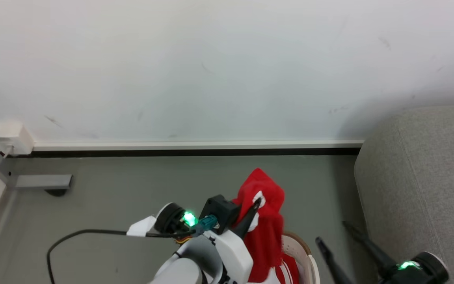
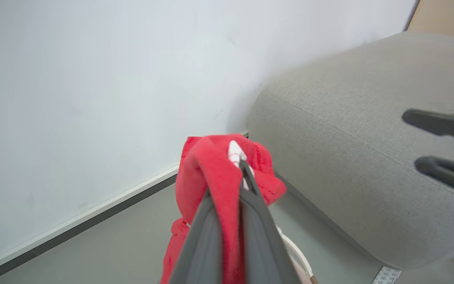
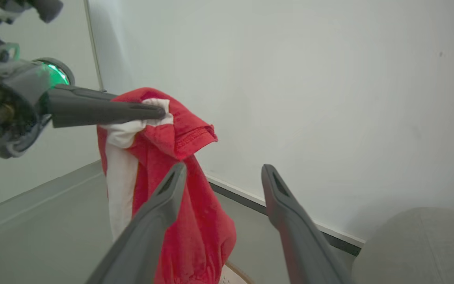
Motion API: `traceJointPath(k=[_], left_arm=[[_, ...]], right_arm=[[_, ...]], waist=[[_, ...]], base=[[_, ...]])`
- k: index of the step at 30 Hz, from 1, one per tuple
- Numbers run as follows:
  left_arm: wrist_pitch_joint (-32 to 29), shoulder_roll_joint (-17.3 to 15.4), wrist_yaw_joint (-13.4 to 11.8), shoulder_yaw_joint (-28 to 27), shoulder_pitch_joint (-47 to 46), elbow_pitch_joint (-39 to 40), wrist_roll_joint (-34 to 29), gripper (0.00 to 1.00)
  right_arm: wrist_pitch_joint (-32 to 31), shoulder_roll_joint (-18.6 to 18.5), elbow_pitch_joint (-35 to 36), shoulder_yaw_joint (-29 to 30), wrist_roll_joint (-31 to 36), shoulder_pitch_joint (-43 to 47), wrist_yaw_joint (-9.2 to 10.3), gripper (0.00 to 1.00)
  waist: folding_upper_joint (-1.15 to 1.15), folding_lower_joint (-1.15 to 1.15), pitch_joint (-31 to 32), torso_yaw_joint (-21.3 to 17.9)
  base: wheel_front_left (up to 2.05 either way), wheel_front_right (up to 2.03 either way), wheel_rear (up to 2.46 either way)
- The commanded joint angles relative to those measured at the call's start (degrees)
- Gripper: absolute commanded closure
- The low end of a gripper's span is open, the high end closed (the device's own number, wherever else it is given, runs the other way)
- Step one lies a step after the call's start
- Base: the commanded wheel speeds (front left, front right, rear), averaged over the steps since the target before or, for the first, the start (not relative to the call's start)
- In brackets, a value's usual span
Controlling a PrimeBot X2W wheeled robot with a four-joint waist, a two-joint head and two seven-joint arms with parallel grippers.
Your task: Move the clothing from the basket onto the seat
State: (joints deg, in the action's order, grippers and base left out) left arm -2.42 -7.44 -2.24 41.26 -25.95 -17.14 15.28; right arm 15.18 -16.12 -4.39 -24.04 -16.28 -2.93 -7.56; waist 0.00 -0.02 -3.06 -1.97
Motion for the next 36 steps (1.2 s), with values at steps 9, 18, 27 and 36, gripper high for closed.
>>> traceJointPath(k=[9, 18, 27, 36], left_arm=[[-5.55, 0.89, -0.48, 0.62, 3.35, 14.16, 4.32, 1.00], [-7.00, 3.45, 0.23, 3.15, 4.41, 19.24, 9.47, 1.00], [-6.24, 2.72, -1.70, 3.14, 4.03, 17.89, 9.18, 1.00], [-1.67, 1.07, -2.68, 2.75, 2.29, 12.01, 5.83, 0.00]], right_arm=[[-0.04, -2.74, -3.78, -11.53, -3.04, -8.12, 0.14, 0.00], [-0.04, -1.14, -9.97, -15.98, -6.85, -10.88, 0.14, 0.00], [-0.03, -1.26, -11.17, -17.39, -14.60, -13.16, 0.14, 1.00], [-0.03, -4.96, -6.15, -10.05, -17.26, -13.35, 0.14, 1.00]], waist=[[0.00, 0.02, 1.05, 0.04], [0.00, 0.02, 1.57, 0.73], [0.00, 0.02, 1.30, -0.08], [0.00, 0.02, -2.23, -6.10]], base=[[0.00, 0.00, 0.00], [0.00, 0.00, 0.00], [0.00, 0.00, 0.00], [0.00, 0.00, 0.00]])
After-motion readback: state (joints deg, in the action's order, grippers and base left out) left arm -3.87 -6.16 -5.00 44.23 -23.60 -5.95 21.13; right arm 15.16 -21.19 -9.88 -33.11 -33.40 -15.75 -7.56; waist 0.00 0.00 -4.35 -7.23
